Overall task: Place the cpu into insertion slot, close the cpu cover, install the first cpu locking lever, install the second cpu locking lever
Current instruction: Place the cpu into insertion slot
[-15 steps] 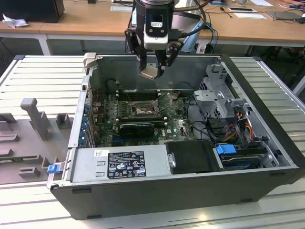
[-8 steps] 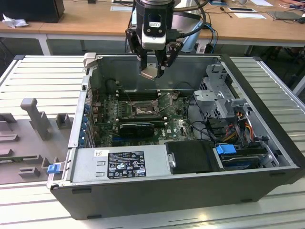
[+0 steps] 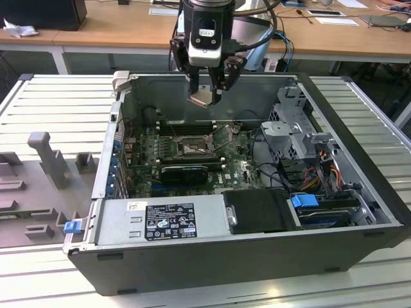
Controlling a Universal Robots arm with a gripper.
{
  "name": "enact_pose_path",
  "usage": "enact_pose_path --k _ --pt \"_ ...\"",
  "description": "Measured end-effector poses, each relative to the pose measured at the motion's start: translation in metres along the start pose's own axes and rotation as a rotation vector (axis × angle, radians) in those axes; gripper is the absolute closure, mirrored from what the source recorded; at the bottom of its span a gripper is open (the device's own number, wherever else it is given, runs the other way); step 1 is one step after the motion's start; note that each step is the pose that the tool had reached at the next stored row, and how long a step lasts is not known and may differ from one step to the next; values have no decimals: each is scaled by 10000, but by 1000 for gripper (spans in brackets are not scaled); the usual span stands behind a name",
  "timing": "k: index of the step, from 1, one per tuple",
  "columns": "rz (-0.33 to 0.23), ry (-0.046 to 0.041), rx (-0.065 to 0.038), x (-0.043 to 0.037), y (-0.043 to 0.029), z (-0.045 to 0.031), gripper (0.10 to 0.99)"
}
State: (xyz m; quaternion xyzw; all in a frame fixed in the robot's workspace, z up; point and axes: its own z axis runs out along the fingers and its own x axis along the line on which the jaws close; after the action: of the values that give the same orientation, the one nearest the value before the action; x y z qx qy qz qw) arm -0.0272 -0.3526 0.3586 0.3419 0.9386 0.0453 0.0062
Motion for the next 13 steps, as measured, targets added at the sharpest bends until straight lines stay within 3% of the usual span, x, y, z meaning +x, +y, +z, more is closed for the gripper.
enact_pose_path --k 13 --pt "649 -59 -12 0 0 0 557"
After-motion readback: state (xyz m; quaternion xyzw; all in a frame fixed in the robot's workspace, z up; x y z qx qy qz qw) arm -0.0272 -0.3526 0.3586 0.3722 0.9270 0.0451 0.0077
